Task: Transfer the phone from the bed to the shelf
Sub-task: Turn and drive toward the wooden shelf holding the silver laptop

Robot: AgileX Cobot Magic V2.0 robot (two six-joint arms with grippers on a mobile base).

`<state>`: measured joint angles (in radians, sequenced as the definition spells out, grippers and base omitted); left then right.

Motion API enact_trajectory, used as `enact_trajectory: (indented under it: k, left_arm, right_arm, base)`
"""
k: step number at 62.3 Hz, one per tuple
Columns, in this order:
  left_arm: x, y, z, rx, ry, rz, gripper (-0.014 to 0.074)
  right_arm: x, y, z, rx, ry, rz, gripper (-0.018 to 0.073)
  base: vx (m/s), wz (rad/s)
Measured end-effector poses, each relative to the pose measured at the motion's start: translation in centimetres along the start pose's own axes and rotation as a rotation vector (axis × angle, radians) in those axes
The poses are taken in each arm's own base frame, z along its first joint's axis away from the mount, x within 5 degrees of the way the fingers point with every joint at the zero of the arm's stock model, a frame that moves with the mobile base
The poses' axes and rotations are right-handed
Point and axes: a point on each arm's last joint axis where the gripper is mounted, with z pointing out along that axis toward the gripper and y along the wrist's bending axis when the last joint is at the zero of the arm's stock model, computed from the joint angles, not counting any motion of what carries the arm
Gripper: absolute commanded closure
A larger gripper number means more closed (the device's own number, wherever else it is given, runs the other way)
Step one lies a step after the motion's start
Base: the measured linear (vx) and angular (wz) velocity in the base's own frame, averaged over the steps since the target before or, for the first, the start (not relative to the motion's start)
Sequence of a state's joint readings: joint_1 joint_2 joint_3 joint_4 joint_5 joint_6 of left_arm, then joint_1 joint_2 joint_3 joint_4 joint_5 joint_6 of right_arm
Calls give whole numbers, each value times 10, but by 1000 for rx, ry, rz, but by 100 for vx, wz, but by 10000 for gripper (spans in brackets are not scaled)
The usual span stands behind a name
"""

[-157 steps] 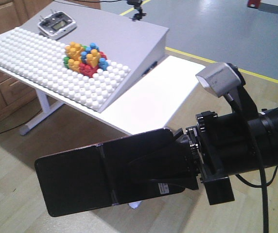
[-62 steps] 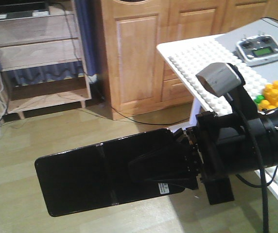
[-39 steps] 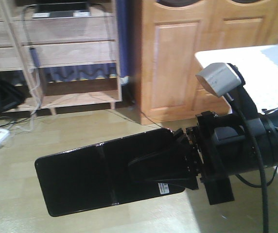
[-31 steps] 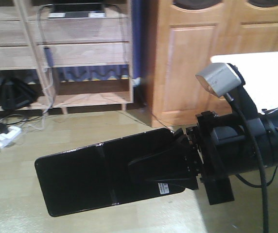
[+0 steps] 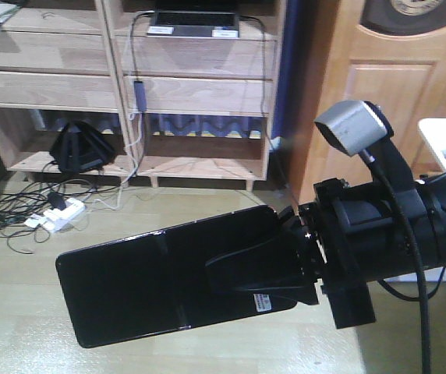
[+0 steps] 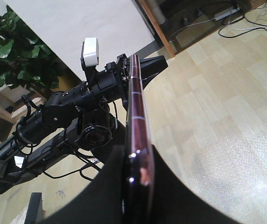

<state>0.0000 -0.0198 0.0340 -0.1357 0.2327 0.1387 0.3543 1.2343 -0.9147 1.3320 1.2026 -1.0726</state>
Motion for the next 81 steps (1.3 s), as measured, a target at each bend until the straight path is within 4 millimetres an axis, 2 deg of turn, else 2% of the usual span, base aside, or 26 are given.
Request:
enact_trajectory:
  k: [81]
  left_arm:
    - [0,0,0,0,0,0,596]
  right_arm:
    - [0,0,0,0,0,0,561]
  base:
    - [24,19]
